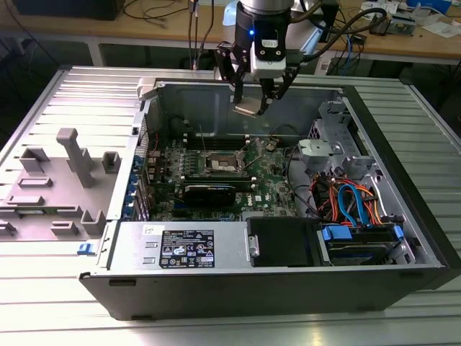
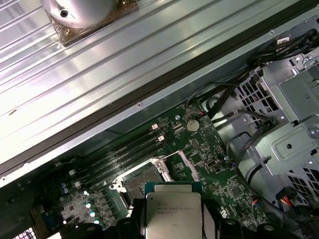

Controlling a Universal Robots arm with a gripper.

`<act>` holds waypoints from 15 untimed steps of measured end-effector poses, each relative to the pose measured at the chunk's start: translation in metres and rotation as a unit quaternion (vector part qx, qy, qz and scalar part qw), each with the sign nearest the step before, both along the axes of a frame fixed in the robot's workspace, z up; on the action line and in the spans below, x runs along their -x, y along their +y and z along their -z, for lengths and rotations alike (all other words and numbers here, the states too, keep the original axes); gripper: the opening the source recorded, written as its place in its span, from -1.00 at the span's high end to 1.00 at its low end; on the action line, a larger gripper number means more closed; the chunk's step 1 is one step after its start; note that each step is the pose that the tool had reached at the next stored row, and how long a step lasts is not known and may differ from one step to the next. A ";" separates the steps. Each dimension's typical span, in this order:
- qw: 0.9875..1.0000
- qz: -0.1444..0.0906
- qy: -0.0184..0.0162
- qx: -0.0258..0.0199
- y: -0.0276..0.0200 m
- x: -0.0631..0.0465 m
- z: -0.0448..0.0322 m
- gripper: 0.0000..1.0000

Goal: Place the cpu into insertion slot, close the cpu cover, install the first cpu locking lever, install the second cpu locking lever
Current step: 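Place the cpu into insertion slot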

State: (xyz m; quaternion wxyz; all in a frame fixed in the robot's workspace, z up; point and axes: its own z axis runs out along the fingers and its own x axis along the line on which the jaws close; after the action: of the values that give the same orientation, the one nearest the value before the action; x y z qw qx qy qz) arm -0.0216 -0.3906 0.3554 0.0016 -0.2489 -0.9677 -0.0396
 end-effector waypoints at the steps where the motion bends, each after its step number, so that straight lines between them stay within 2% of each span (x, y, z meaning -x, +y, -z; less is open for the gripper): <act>1: 1.000 0.000 0.000 0.000 0.0000 0.000 0.0000 -0.08; 15: 1.000 0.007 0.000 0.000 0.0000 0.000 0.0004 -0.08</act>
State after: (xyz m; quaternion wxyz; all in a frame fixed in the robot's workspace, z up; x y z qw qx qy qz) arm -0.0216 -0.3906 0.3550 0.0012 -0.2555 -0.9660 -0.0395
